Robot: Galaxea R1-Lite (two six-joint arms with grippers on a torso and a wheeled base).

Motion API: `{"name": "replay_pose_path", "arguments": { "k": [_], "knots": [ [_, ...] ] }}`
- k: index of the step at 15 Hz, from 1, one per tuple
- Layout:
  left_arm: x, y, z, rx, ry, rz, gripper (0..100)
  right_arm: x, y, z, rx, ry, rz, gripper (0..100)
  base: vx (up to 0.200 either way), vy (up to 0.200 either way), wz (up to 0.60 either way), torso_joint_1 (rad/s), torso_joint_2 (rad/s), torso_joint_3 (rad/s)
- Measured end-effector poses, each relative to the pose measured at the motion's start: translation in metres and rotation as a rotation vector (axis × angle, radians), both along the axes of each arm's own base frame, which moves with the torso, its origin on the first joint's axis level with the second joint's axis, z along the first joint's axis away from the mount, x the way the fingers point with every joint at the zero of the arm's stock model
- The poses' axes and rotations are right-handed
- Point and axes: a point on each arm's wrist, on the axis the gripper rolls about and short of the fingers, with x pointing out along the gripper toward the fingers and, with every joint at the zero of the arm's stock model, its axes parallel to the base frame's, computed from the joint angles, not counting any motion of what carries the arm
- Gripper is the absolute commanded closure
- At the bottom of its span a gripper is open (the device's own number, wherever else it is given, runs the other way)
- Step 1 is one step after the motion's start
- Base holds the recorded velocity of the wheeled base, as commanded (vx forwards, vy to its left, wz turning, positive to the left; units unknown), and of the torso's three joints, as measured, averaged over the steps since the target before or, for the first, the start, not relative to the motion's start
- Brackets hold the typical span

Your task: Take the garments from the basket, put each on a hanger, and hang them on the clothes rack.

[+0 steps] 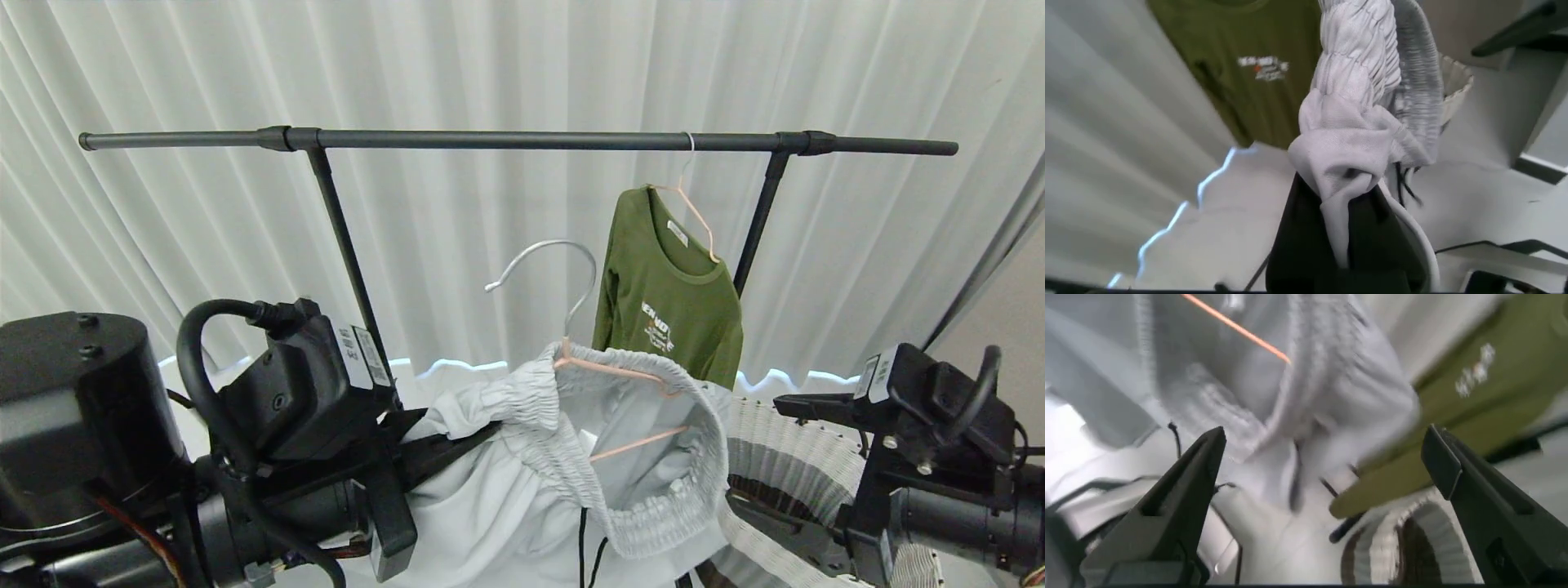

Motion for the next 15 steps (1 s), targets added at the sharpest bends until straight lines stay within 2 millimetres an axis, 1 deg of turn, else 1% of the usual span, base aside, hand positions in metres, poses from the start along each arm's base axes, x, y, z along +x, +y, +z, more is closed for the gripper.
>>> {"name": "replay_pose_path", "arguments": {
  "k": [3, 5, 7, 10, 12, 15],
  "knots": [
    [0.001, -0.004, -0.001, 0.026, -0.055, -0.072, 100, 0.001, -0.002, 0.024, -0.022, -0.041, 0.14, 0, 0.0, 0.0, 0.0, 0.0, 0.0, 0.0],
    [0.001, -0.006, -0.003, 0.061, -0.111, -0.162, 100, 0.007, 0.003, 0.035, -0.034, -0.094, 0.193, 0, 0.0, 0.0, 0.0, 0.0, 0.0, 0.0],
    [0.002, -0.007, -0.005, 0.067, -0.11, -0.172, 100, 0.016, 0.012, 0.041, -0.036, -0.113, 0.226, 0, 0.0, 0.0, 0.0, 0.0, 0.0, 0.0],
    [0.003, -0.009, -0.004, 0.065, -0.113, -0.174, 100, 0.024, 0.032, 0.044, -0.035, -0.108, 0.282, 0, 0.0, 0.0, 0.0, 0.0, 0.0, 0.0],
    [0.003, -0.01, -0.002, 0.061, -0.117, -0.179, 100, 0.031, 0.044, 0.041, -0.047, -0.091, 0.302, 0, 0.0, 0.0, 0.0, 0.0, 0.0, 0.0],
    [0.002, -0.012, -0.001, 0.058, -0.121, -0.187, 100, 0.038, 0.054, 0.035, -0.064, -0.067, 0.314, 0, 0.0, 0.0, 0.0, 0.0, 0.0, 0.0]
  ]
}}
